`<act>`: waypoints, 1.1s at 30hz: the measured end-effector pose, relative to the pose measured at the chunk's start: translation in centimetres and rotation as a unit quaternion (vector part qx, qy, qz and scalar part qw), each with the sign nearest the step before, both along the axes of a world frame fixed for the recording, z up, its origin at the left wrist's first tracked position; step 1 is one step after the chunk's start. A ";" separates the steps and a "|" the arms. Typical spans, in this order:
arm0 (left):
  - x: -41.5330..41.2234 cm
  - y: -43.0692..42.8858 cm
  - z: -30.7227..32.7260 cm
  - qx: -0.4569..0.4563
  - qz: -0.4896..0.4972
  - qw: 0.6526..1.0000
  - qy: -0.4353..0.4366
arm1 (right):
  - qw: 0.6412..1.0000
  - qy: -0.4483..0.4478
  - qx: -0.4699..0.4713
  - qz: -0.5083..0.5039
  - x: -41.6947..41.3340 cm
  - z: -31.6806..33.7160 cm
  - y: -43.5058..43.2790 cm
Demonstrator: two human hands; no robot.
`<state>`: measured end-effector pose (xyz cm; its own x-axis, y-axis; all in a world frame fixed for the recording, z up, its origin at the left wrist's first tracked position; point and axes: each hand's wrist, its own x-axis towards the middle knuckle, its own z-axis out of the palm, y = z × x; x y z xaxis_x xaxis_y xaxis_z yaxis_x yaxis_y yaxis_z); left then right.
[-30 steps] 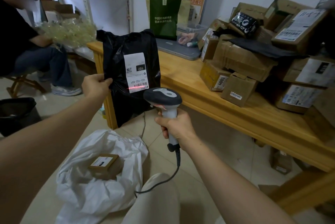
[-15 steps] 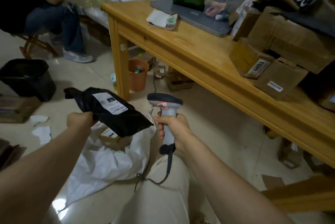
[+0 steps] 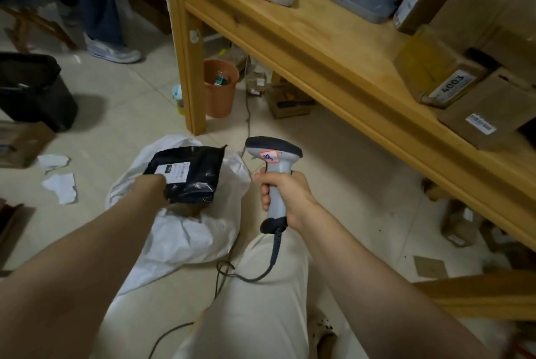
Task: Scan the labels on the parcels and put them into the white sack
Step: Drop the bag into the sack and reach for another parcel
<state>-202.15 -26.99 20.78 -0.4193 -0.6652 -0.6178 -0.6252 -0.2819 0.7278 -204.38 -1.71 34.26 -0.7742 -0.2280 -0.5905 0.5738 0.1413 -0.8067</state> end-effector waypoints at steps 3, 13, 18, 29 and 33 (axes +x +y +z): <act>-0.7 1.9 1.7 -0.026 -0.035 0.999 0.000 | 1.000 0.008 -0.014 -0.015 0.1 0.4 0.5; -2.7 13.4 13.0 -0.369 -0.302 0.861 0.178 | 0.985 0.114 -0.071 -0.104 2.6 5.2 5.5; -3.4 19.8 19.9 -0.409 -0.351 0.797 0.274 | 0.963 0.187 -0.105 -0.163 4.1 9.1 10.2; -8.1 33.5 32.8 -0.490 -0.416 0.655 0.397 | 0.901 0.297 -0.132 -0.288 3.9 17.4 22.0; -10.4 37.5 36.1 -0.546 -0.443 0.588 0.400 | 0.891 0.301 -0.143 -0.308 3.3 17.9 23.9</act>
<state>-212.53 10.53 56.85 -0.7660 0.2168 0.6051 0.4907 0.8053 0.3327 -201.07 22.19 52.13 -0.9611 0.2761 -0.0118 -0.0777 -0.3110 -0.9472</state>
